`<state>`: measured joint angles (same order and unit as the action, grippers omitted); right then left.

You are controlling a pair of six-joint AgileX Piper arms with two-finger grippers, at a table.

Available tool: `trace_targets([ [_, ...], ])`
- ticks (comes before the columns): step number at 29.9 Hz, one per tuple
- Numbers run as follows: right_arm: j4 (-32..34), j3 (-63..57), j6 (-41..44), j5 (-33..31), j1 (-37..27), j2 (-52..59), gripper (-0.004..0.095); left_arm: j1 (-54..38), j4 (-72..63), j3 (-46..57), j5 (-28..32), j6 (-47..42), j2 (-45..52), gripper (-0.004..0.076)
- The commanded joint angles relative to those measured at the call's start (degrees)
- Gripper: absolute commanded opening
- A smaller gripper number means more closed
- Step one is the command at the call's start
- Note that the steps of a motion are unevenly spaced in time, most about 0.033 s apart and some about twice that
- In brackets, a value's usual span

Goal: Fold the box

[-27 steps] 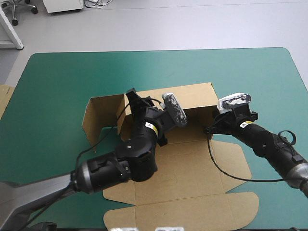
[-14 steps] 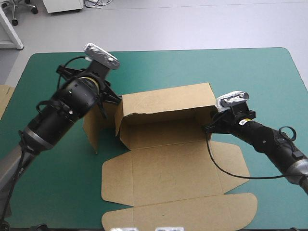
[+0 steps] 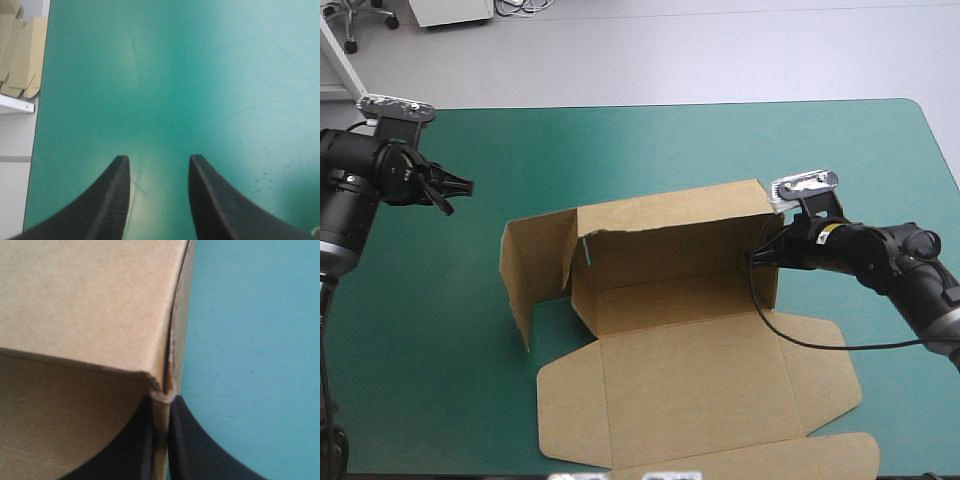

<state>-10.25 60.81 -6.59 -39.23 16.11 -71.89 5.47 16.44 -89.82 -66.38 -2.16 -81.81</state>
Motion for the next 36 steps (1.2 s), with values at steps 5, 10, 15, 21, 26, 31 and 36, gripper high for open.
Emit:
trace_targets([
  [5, 4.31, 11.95, 4.59, -11.79, 0.06, -5.05, -0.002, -1.55, -2.48, -1.88, 0.85, 0.61, 2.12, 0.0278],
  [10, 5.38, 19.01, 5.71, -17.45, 0.06, -12.18, -0.002, -1.55, -5.72, -1.88, 0.85, 1.77, 2.12, 0.0278],
  [15, 5.4, 24.54, 5.04, -20.69, 0.06, -17.63, 0.0043, -1.55, -9.14, -1.78, 0.85, 3.63, 2.12, 0.0278],
  [21, 5.7, 25.43, 4.14, -18.51, 0.06, -17.69, 0.0565, -1.45, -9.81, -1.78, 0.85, 3.79, 2.12, 0.0278],
  [26, 6.78, 26.53, 4.62, -20.98, 0.06, -17.34, 0.0622, -1.45, -10.17, -1.78, 0.85, 4.26, 2.12, 0.0278],
  [31, 6.88, 25.67, 4.62, -24.82, 0.06, -15.32, 0.0604, -1.45, -10.17, -1.78, 1.91, 4.26, 2.12, 0.0278],
  [36, 6.77, 20.06, 4.79, -18.61, 0.06, -10.06, 0.0563, -1.45, -10.05, -1.78, 3.18, 4.26, 2.12, 0.0278],
])
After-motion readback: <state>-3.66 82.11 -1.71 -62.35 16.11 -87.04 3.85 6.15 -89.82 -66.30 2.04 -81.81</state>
